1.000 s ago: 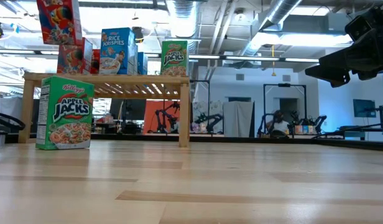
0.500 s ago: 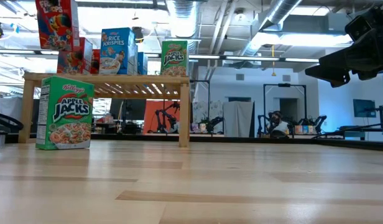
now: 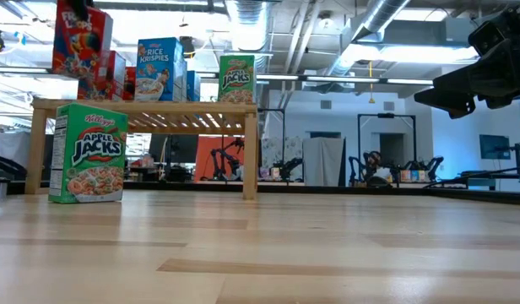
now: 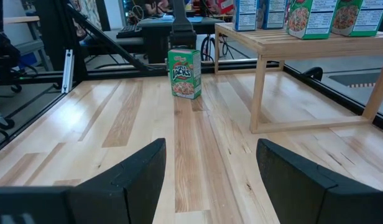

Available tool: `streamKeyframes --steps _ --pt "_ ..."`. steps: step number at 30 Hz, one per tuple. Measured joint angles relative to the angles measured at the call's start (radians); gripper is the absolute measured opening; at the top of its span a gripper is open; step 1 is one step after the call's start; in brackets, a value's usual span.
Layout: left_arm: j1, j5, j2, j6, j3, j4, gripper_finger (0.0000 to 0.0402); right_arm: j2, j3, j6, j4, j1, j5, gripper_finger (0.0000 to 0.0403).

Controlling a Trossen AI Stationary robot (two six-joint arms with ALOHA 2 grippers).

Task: Stack cereal on shelf
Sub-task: Put the red cereal box on the shelf aligned with the red cereal boxes

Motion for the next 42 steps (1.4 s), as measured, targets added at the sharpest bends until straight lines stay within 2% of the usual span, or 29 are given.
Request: streamKeyframes --steps 9,14,29,42 --pt "0.165 0.127 0.026 0.028 0.000 0.000 0.0171 0.000 0.000 0.000 0.000 0.000 0.000 0.0276" --pt "0.245 0.133 0.034 0.032 0.000 -0.001 0.0171 0.000 0.000 0.000 0.000 0.000 0.000 0.0276" --pt "0.415 0.235 0.114 0.127 0.000 0.023 0.0172 0.000 0.000 0.000 0.000 0.000 0.000 0.0276" --pt "0.522 0.252 0.117 0.182 0.000 0.063 0.0232 0.000 0.000 0.000 0.000 0.000 0.000 0.0276"
